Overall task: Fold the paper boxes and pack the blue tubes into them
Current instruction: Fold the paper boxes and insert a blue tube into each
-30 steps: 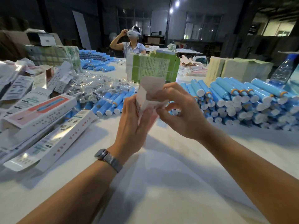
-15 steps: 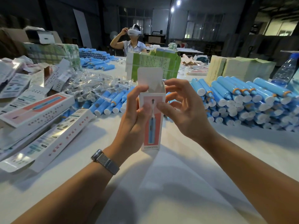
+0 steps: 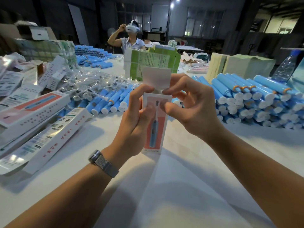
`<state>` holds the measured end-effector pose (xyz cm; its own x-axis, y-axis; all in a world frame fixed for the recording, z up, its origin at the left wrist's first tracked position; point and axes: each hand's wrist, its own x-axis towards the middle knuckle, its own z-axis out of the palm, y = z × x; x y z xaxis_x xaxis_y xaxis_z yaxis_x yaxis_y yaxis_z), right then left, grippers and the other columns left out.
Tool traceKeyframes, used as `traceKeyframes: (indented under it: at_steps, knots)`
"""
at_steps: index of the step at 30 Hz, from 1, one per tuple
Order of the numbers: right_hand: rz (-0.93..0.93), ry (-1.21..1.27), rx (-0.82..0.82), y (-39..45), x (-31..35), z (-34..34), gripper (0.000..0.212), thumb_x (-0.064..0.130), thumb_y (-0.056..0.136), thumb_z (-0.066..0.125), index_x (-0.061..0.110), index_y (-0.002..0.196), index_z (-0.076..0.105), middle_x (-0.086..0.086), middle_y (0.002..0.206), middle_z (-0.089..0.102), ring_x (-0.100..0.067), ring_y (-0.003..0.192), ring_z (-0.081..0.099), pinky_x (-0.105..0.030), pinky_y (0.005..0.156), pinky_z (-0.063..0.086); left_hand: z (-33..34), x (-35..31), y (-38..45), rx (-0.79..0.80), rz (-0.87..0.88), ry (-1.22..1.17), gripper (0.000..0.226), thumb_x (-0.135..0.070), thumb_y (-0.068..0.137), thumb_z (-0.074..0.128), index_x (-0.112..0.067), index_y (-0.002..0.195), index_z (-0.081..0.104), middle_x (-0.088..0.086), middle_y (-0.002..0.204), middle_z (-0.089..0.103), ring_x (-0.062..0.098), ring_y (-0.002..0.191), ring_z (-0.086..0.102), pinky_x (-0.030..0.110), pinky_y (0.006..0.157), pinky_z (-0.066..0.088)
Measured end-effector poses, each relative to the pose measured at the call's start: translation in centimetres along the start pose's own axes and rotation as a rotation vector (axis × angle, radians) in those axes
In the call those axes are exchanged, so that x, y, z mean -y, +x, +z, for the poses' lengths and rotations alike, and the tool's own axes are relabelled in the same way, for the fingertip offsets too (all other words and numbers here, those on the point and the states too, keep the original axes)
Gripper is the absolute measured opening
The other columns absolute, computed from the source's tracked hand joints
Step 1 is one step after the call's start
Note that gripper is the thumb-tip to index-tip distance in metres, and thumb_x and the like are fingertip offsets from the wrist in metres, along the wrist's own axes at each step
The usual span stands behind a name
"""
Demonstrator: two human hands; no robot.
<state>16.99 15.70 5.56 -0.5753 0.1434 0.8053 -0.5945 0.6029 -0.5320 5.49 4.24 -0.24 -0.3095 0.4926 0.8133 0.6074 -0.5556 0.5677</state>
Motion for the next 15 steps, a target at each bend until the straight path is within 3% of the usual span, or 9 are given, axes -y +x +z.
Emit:
traceKeyframes:
  at_steps: [5, 9, 12, 15]
  knots:
    - [0.008, 0.051, -0.008, 0.3, 0.1, -0.2, 0.041, -0.004, 0.075, 0.076, 0.02, 0.097, 0.051, -0.01, 0.102, 0.066, -0.029, 0.096, 0.064, -0.036, 0.07, 0.05, 0.3, -0.3, 0.0, -0.002, -0.027, -0.018, 0.036, -0.022, 0.105, 0.038, -0.041, 0.135, 0.033, -0.006, 0.119, 0.062, 0.02, 0.096, 0.063, 0.044, 0.082, 0.054]
    - [0.029, 0.019, 0.011, 0.5, 0.0, -0.4, 0.05, -0.007, 0.077, 0.074, 0.022, 0.115, 0.058, -0.007, 0.1, 0.066, -0.025, 0.098, 0.064, -0.033, 0.069, 0.049, 0.4, -0.9, 0.0, -0.004, -0.062, -0.061, 0.043, -0.018, 0.106, 0.036, -0.044, 0.139, 0.023, 0.001, 0.116, 0.066, 0.021, 0.095, 0.067, 0.039, 0.084, 0.057]
    - [0.012, -0.038, 0.049, 0.5, 0.1, -0.4, 0.032, -0.007, 0.081, 0.07, 0.017, 0.102, 0.067, -0.009, 0.101, 0.063, -0.021, 0.099, 0.062, -0.031, 0.071, 0.049, 0.5, -1.1, 0.0, -0.023, -0.075, 0.002, 0.041, -0.026, 0.105, 0.037, -0.057, 0.13, 0.032, 0.0, 0.105, 0.065, 0.031, 0.086, 0.063, 0.054, 0.079, 0.056]
    - [0.041, 0.001, 0.037, 0.3, 0.5, -0.1, 0.01, 0.01, 0.085, 0.069, 0.017, 0.09, 0.068, -0.005, 0.1, 0.062, -0.019, 0.097, 0.061, -0.031, 0.072, 0.048, 0.7, -1.2, -0.1, -0.031, -0.068, 0.053, 0.035, -0.033, 0.103, 0.037, -0.059, 0.126, 0.034, 0.008, 0.099, 0.062, 0.041, 0.078, 0.058, 0.059, 0.066, 0.052]
